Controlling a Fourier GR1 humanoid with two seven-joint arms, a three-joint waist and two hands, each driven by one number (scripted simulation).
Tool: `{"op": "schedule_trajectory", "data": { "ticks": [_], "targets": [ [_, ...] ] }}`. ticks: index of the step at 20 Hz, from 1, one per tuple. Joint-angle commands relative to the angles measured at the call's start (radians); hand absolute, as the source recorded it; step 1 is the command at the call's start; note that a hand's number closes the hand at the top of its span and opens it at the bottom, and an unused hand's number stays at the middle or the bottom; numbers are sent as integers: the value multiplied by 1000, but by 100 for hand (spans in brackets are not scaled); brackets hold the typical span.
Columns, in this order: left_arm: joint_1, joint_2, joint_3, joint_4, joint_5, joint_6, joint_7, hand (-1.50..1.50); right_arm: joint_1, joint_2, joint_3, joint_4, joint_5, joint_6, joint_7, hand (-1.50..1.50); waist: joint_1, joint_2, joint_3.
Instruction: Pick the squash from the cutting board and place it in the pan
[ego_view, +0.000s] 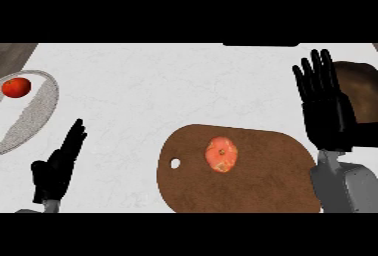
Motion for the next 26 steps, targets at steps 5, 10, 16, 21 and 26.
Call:
{"op": "schedule_trajectory", "data": {
  "ticks": [5, 10, 16, 21, 26],
  "targets": [
    [-160, 57, -44, -116, -50, -66, 98, 0, -87, -132, 127, 277, 186, -33, 258, -150, -10, -13, -20],
    [-168, 33, -99, -159, -54, -80, 160, 0, -55, -267, 310, 359, 575, -167, 354, 150, -12, -23, -23],
    [-150, 28, -48, -193, -71, -89, 219, 0, 74, -142, 426, 170, 716, -266, 503, -150, -38, -29, -20],
    [-182, 24, -49, -186, -55, -104, 243, 0, -73, -246, 511, 173, 765, -16, 771, -150, -31, -29, -22],
    [-213, 29, -44, -162, -62, -138, 244, 0, -252, -262, 532, 159, 698, 264, 1010, -150, -24, -27, -22]
  ]
}}
